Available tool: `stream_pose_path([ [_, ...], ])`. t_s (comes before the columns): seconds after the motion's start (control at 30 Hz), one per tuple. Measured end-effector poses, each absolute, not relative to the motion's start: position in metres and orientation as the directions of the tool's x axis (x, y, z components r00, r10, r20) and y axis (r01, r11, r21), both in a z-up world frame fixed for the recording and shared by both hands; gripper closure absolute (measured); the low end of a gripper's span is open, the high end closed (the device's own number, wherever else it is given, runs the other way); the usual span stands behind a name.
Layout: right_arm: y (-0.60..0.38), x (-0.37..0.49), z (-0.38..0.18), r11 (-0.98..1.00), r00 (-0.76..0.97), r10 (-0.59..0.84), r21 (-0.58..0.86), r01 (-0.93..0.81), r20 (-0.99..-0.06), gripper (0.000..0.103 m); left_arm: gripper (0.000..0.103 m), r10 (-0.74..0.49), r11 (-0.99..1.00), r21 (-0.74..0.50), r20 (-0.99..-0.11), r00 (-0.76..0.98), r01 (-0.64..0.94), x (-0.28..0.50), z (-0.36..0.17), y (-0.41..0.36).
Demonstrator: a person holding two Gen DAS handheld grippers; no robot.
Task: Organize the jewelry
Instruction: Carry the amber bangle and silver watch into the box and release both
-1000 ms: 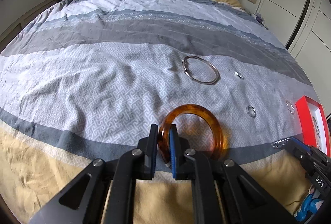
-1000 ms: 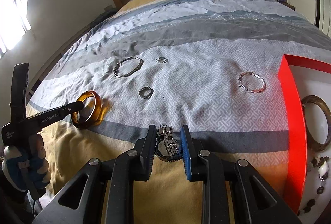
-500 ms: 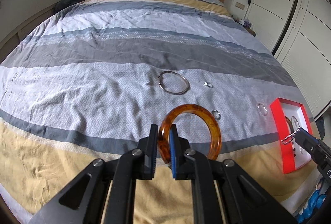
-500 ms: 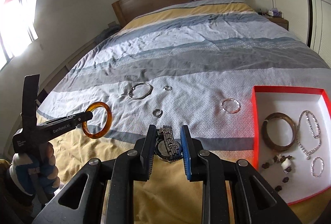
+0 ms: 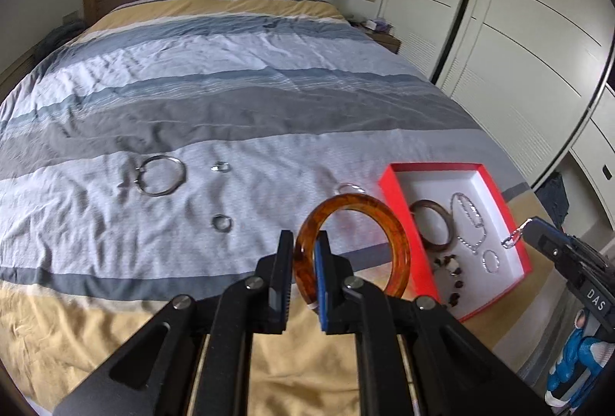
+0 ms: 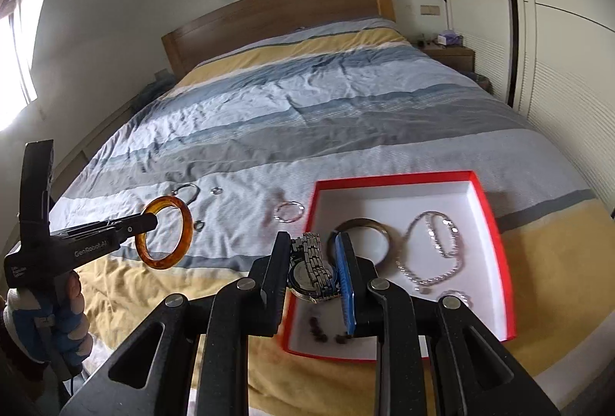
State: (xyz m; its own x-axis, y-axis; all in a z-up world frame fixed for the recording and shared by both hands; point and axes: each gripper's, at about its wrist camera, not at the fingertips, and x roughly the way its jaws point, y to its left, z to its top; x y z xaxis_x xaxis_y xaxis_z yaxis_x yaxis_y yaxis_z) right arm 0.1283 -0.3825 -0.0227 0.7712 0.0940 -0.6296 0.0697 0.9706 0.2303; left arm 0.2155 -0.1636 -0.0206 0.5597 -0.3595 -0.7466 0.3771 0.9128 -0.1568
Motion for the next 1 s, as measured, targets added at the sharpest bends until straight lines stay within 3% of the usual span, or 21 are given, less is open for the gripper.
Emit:
stream_pose_path([
  [0.2,-0.428,0.123,-0.05,0.963,0.745,0.055,0.231,0.135,-0.664,0.079,0.093,-0.399,0.87,-0.133,-0.756,0.519,0.475,0.216,-0.03,-0.247],
  [0.43,-0.446,0.129,-0.091,0.958,0.693,0.078,0.247,0.148,-0.717,0.079,0.093,-0.363,0.86,-0.074,-0.785,0.502,0.505,0.23,-0.053,-0.315],
  [1.0,-0.46,0.144,-0.126,0.965,0.62,0.083,0.219,0.146,-0.78,0.079,0.093,-0.271,0.875,-0.005,-0.834,0.481,0.484,0.254,-0.102,-0.348],
])
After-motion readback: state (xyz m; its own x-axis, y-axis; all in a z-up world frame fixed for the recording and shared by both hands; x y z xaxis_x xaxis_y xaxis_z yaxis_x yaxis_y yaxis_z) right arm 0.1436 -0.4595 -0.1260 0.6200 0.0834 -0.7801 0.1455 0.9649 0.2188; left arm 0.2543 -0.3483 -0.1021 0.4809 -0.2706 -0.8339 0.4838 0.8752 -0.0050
